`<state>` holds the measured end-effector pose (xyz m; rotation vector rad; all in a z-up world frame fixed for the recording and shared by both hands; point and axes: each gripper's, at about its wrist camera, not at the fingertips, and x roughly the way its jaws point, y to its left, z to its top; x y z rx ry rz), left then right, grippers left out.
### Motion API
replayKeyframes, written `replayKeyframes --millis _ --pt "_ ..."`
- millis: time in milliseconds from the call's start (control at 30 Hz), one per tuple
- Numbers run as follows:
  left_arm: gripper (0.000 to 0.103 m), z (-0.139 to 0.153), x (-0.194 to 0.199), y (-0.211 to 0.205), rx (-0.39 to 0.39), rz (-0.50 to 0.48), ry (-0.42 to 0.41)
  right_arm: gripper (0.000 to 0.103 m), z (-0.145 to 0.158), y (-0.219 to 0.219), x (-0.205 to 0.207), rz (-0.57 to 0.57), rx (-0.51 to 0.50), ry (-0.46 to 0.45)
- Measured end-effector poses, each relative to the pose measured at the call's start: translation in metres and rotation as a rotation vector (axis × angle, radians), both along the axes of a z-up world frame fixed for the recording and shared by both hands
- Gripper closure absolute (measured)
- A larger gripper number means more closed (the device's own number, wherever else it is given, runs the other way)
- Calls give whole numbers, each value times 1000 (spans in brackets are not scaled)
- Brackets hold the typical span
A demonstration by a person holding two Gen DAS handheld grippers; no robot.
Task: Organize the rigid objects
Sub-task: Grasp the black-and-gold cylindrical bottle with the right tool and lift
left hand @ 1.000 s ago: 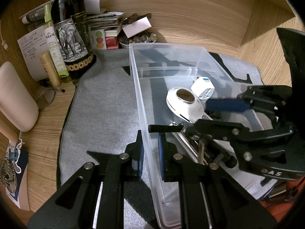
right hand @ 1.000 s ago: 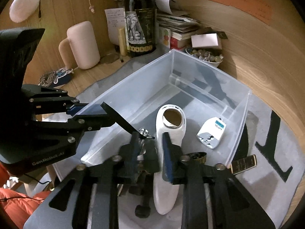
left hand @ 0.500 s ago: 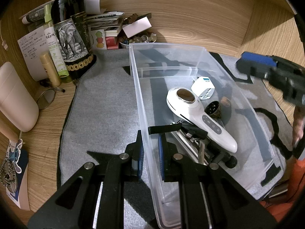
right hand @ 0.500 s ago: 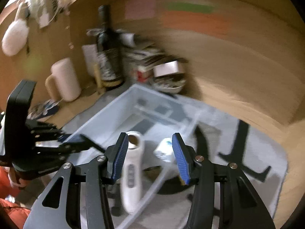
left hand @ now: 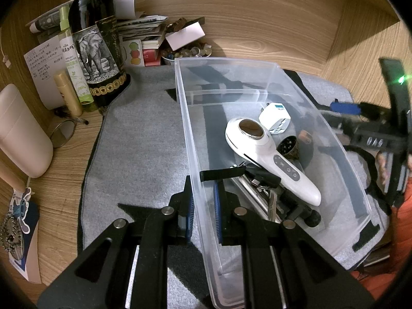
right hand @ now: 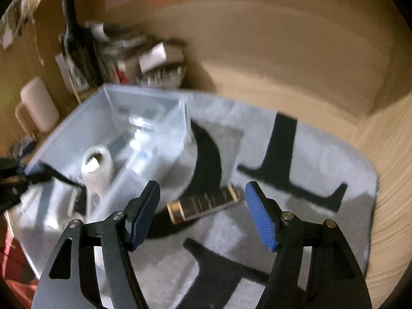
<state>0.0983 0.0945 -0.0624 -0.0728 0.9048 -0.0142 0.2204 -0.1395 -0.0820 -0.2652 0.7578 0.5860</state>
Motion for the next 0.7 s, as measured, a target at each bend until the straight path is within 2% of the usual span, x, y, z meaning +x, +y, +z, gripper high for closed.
replayKeyframes --millis 233,433,700 --pt "91 0 0 2 3 1 1 24 -27 3 8 33 -56 64" --pt "91 0 0 0 3 -1 2 23 -40 2 26 19 -82 108" --pt "91 0 0 1 4 -1 2 25 -41 5 35 22 -79 72"
